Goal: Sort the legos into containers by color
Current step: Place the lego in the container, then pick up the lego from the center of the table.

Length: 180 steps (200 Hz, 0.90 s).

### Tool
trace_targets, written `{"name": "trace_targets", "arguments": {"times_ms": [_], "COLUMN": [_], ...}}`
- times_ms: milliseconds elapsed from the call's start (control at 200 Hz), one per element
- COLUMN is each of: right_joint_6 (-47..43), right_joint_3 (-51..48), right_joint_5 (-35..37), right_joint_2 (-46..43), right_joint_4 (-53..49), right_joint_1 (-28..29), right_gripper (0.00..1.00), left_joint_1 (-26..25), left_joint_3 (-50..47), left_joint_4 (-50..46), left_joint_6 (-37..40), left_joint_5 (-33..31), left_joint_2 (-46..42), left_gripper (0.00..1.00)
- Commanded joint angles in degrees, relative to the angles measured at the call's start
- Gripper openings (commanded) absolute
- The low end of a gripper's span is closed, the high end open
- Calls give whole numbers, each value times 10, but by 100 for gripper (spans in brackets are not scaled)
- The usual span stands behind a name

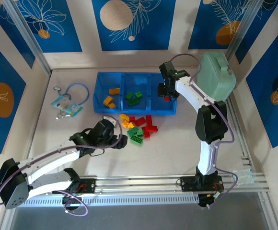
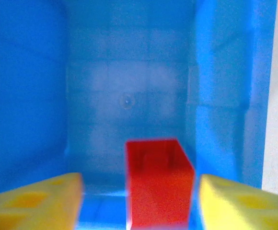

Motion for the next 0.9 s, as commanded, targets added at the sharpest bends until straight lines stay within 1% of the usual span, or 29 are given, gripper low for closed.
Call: {"name": "trace_targets", "arguments": {"times_ms": [0, 110, 230, 380, 550, 710, 896], "right_joint_6": [-18, -8, 6, 29, 46, 57, 66], "right_joint_3": [43, 6, -75, -175, -280, -354, -403], "right_joint_5": [2, -7, -28, -47, -66, -77, -92], "right_joint_2": [-39, -101, -184, -282, -381, -444, -489], "right_joint_4": [-19, -5, 33, 59, 80, 89, 96], "right_joint_1": [9, 21, 33, 30, 14, -4, -26], "right_gripper": [82, 83, 83, 84, 85, 85, 85], "left_joint_1": [-27, -52, -72, -77, -78, -78, -78], "left_joint_3": [7, 31, 79, 123, 154, 180, 221], "left_joint_4": [25, 45, 37, 32, 27, 25, -1], "left_joint_6": [-12, -3, 14, 25, 28, 35, 49], "left_joint_5": [-6, 0, 9, 25, 29, 23, -6], "left_joint_2": [33, 83, 155, 237, 299, 334, 376], "left_gripper": [88, 87, 87, 88, 88, 88, 88]}}
